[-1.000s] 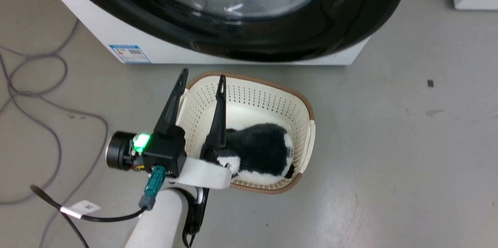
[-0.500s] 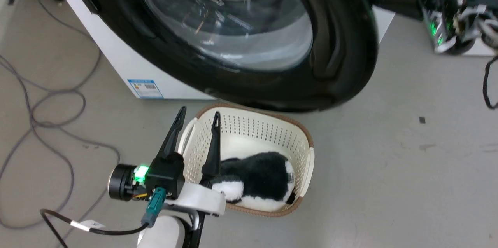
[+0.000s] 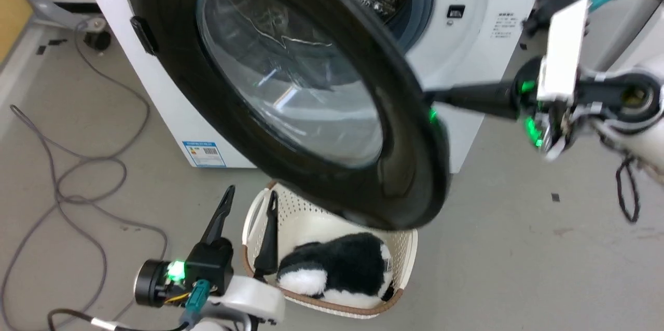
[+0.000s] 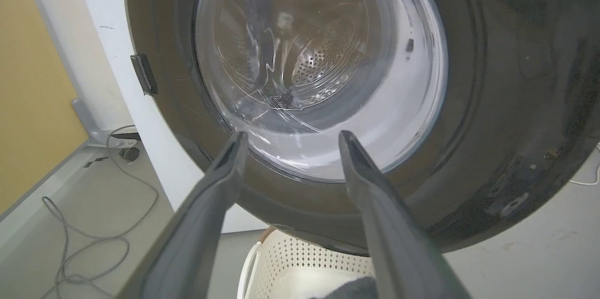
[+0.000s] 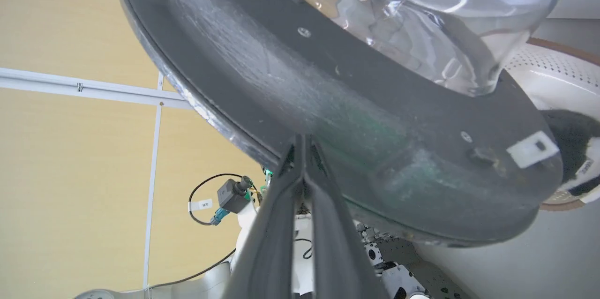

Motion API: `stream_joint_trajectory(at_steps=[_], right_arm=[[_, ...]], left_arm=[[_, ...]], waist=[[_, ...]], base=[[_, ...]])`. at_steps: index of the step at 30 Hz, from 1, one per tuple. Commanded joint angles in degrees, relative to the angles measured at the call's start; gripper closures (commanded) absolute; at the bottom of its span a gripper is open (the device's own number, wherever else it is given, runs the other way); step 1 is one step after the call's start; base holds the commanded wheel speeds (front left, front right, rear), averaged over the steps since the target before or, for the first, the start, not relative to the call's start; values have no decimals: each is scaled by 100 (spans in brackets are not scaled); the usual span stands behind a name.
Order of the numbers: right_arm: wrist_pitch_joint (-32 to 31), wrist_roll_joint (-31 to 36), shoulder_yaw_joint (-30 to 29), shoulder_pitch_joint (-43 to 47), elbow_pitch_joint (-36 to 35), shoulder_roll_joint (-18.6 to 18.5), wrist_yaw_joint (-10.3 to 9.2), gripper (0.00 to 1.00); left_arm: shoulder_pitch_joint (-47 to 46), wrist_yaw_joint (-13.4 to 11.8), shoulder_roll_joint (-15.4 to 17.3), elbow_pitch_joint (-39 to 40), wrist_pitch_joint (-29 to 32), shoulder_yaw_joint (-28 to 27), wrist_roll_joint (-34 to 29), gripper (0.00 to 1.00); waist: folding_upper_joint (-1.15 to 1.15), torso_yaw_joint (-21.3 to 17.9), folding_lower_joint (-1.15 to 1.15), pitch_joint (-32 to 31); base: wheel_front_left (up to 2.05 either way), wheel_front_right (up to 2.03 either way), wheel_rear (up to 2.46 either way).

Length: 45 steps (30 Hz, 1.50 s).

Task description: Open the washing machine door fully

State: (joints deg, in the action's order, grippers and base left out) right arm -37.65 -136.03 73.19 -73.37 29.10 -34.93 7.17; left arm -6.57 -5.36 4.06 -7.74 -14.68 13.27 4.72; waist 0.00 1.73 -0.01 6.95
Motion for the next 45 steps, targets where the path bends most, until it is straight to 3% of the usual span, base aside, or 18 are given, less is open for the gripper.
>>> stream_joint_trajectory(at_steps=[1, 19, 23, 26, 27, 28, 29, 36, 39, 42, 45], right_arm=[[31, 54, 14, 281, -339, -87, 32, 100], [412, 309, 16, 898, -2649, -396, 32, 100], [898, 193, 16, 919, -3027, -537, 32, 100], [1700, 141, -136, 1008, -3302, -708, 32, 100], [2019, 146, -238, 1105, -3380, -761, 32, 95], [2379, 194, -359, 1222, -3435, -822, 32, 57], [2725, 272, -458, 1366, -3479, -873, 32, 0], [4961, 999, -966, 2719, -3671, -1109, 32, 0], [5245, 1349, -1211, 3344, -3424, -1169, 32, 0], [5260, 1810, -2126, 4148, -2703, -1008, 32, 0], [5262, 2654, -3089, 4984, -2019, -576, 32, 0]], left_arm=[[128, -2, 49, -35, -32, -52, -10, 0], [398, -46, 139, -112, -32, -239, 33, 0], [395, -51, 126, -100, -32, -253, 38, 0], [391, -51, 115, -94, -32, -263, 44, 0], [394, -54, 111, -92, -32, -268, 46, 0], [396, -57, 107, -86, -32, -275, 49, 0], [404, -60, 102, -87, -32, -280, 52, 0], [446, -69, 91, -116, -32, -340, 74, 0], [445, -63, 90, -154, -32, -366, 81, 0], [459, -71, 85, -182, -32, -391, 85, 0], [490, -84, 77, -186, -32, -421, 95, 0]], waist=[[0, 26, 1, -83], [0, 245, 1, -215], [0, 242, 1, -188], [0, 223, 1, -175], [0, 206, 1, -173], [0, 187, 1, -167], [0, 166, 1, -183], [0, -52, 1, -218], [0, -140, 1, -253], [0, -225, 1, -286], [0, -301, 1, -316]], base=[[0, 0, 0], [0, 0, 0], [0, 0, 0], [0, 0, 0], [0, 0, 0], [0, 0, 0], [0, 0, 0], [0, 0, 0], [0, 0, 0], [0, 0, 0], [0, 0, 0]])
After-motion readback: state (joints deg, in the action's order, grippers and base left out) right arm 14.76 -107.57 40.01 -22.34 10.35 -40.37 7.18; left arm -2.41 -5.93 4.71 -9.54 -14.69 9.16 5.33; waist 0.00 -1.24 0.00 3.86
